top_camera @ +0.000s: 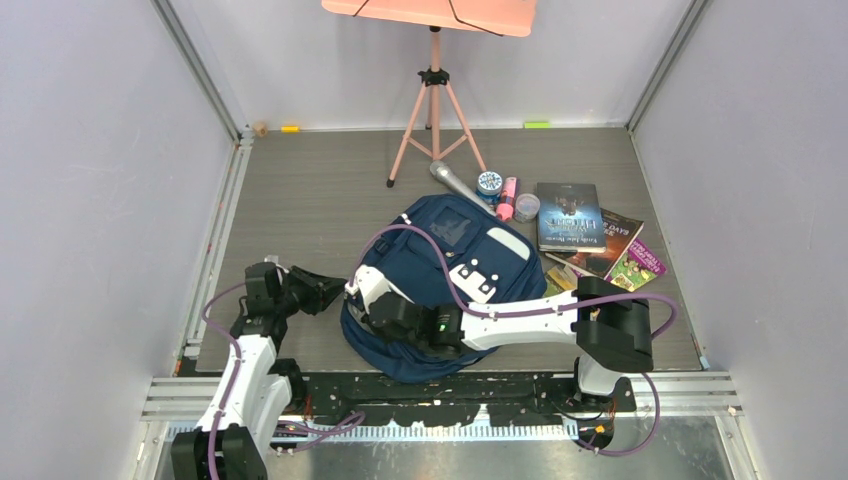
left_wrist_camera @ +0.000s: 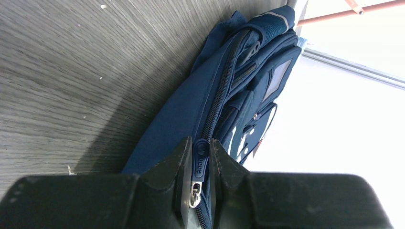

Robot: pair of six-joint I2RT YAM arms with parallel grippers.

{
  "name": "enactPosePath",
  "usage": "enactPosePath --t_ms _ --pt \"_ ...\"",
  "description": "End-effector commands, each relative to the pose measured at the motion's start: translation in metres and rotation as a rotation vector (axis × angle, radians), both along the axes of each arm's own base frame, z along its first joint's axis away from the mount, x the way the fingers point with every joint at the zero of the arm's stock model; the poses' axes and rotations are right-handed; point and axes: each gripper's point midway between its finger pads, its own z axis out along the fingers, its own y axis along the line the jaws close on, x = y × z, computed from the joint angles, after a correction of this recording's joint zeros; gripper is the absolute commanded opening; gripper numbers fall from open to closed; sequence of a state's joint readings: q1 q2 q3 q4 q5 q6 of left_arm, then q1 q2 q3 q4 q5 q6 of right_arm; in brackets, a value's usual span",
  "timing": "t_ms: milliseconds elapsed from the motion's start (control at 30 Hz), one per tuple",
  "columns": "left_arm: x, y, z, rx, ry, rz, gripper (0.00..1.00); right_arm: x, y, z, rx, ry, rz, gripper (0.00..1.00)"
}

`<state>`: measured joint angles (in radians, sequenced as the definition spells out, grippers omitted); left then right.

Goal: Pack the student bag
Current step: Unzip the student bag at the center of the board.

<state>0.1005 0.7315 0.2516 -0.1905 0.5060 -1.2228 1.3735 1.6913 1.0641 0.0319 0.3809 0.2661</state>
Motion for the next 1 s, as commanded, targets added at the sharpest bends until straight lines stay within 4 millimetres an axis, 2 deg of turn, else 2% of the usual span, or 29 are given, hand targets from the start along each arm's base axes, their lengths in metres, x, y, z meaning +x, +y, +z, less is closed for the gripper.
enactPosePath --t_ms 0,167,333,500,967 --pt "0.005 0.000 0.005 0.002 -0.048 -0.014 0.14 0.006 0.016 0.029 0.084 -0.045 -0.020 0.01" --pt "0.004 0.000 0.003 0.015 -0.050 -0.023 0.00 0.009 0.014 0.031 0.086 -0.055 -0.039 0.01" --pt "0.015 0.006 0.007 0.046 -0.081 -0.001 0.00 0.007 0.010 0.038 0.055 -0.095 -0.037 0.00" --pt "0.029 0.006 0.008 0.062 -0.095 -0.028 0.00 -0.005 0.009 0.043 0.038 -0.118 -0.016 0.00" --pt "0.062 0.013 0.008 0.121 -0.139 -0.042 0.00 -0.020 0.019 0.074 0.115 -0.099 0.028 0.01"
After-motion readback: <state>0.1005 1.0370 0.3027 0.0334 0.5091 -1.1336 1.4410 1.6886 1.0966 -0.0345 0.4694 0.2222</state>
